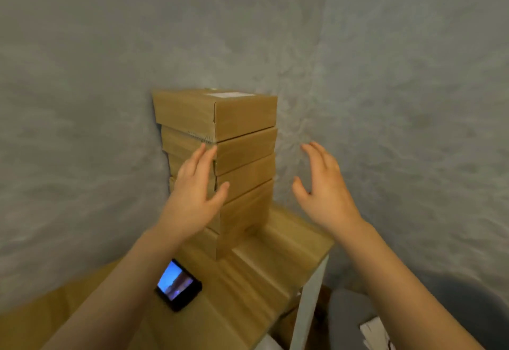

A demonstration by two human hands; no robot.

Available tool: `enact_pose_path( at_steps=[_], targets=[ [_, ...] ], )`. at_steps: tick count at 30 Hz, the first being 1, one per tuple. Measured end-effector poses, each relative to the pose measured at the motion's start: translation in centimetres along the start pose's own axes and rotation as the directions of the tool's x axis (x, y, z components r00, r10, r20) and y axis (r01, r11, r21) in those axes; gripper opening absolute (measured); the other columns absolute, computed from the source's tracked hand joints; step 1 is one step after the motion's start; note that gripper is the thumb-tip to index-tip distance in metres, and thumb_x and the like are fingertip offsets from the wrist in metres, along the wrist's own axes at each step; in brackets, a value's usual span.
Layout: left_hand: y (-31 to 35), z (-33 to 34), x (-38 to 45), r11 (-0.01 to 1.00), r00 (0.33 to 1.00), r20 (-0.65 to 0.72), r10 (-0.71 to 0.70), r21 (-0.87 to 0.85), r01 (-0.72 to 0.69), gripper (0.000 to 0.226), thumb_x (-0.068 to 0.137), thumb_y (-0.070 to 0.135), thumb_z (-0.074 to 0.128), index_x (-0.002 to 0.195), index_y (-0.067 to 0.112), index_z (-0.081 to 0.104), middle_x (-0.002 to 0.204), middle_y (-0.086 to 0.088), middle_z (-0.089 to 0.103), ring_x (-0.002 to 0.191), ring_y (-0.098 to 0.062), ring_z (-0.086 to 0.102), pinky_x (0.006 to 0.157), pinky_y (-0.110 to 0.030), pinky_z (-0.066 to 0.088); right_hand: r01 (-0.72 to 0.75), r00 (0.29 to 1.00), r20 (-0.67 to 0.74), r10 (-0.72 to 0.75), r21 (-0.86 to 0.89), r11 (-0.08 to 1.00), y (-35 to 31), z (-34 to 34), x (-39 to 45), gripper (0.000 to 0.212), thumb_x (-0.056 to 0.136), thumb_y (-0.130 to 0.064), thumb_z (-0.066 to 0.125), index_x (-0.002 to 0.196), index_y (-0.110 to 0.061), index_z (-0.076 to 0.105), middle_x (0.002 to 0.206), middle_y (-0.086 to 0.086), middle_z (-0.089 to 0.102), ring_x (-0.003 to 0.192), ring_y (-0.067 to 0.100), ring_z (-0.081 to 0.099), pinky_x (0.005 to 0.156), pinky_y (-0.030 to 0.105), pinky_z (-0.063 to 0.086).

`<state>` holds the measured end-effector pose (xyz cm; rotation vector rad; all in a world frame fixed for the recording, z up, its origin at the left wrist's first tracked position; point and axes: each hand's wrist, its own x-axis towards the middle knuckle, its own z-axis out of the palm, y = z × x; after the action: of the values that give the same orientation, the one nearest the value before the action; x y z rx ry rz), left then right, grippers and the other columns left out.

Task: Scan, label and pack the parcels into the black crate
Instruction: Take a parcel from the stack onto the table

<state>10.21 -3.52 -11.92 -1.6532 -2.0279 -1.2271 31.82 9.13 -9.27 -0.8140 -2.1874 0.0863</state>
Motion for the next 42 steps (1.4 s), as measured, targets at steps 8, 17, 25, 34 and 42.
enact_pose_path(
  at_steps=[8, 17, 25, 34, 42],
  targets=[
    [2.3, 2.2, 10.8, 1.0, 0.973, -0.23, 0.004, -0.015, -0.008, 0.077, 0.095, 0.046, 0.053, 0.156, 0.024, 0.011, 0.163, -0.002, 0.005, 0.149, -0.022, 0.006, 0.118, -0.04, 0.013, -0.013, 0.936, -0.349, 0.04, 0.08, 0.997, 5.7, -0.9, 11.8, 0.072, 0.092, -0.047, 0.049, 0.152, -0.016, 0.024, 0.16, 0.016, 0.02, 0.147, 0.031, 0.019, 0.12, 0.047, 0.018],
    [1.4, 3.9, 13.5, 0.991, 0.924, -0.383, 0.021, 0.128, 0.031, 0.058, 0.092, 0.044, 0.053, 0.146, 0.029, 0.036, 0.156, 0.001, 0.025, 0.143, -0.025, 0.021, 0.115, -0.049, 0.021, 0.115, 0.989, -0.125, -0.076, 0.348, 0.93, 8.8, 2.2, 16.6, 0.056, 0.098, -0.05, 0.046, 0.148, -0.027, 0.036, 0.154, -0.006, 0.036, 0.142, 0.008, 0.027, 0.117, 0.03, 0.024],
    [0.4, 3.7, 14.8, 0.988, 0.896, -0.442, 0.039, 0.149, 0.03, 0.031, 0.089, 0.026, 0.063, 0.119, 0.023, 0.057, 0.127, 0.005, 0.054, 0.126, -0.02, 0.035, 0.106, -0.047, 0.036, 0.085, 0.986, 0.078, -0.144, 0.51, 0.856, 6.8, 6.6, 19.6, 0.046, 0.097, -0.051, 0.046, 0.138, -0.029, 0.047, 0.143, -0.005, 0.045, 0.131, 0.012, 0.042, 0.107, 0.033, 0.039],
    [-0.9, 4.6, 14.8, 0.99, 0.873, -0.482, -0.08, 0.06, 0.124, 0.043, 0.088, 0.028, 0.068, 0.126, 0.027, 0.047, 0.144, 0.0, 0.034, 0.136, -0.018, 0.029, 0.11, -0.035, 0.027, 0.047, 0.999, -0.014, -0.046, 0.519, 0.854, 5.1, 9.8, 23.8, 0.035, 0.096, -0.047, 0.049, 0.126, -0.031, 0.057, 0.148, -0.001, 0.037, 0.139, 0.021, 0.023, 0.115, 0.043, 0.028],
    [-0.8, 4.6, 15.0, 0.997, 0.859, -0.51, -0.032, 0.041, 0.061, 0.045, 0.09, 0.023, 0.066, 0.129, 0.022, 0.043, 0.146, -0.001, 0.036, 0.136, -0.015, 0.033, 0.115, -0.043, 0.033, -0.003, 0.999, -0.026, 0.026, 0.645, 0.764, 6.0, 10.3, 24.3, 0.04, 0.095, -0.043, 0.054, 0.132, -0.027, 0.052, 0.144, -0.001, 0.04, 0.129, 0.015, 0.042, 0.105, 0.027, 0.037]
  ],
)
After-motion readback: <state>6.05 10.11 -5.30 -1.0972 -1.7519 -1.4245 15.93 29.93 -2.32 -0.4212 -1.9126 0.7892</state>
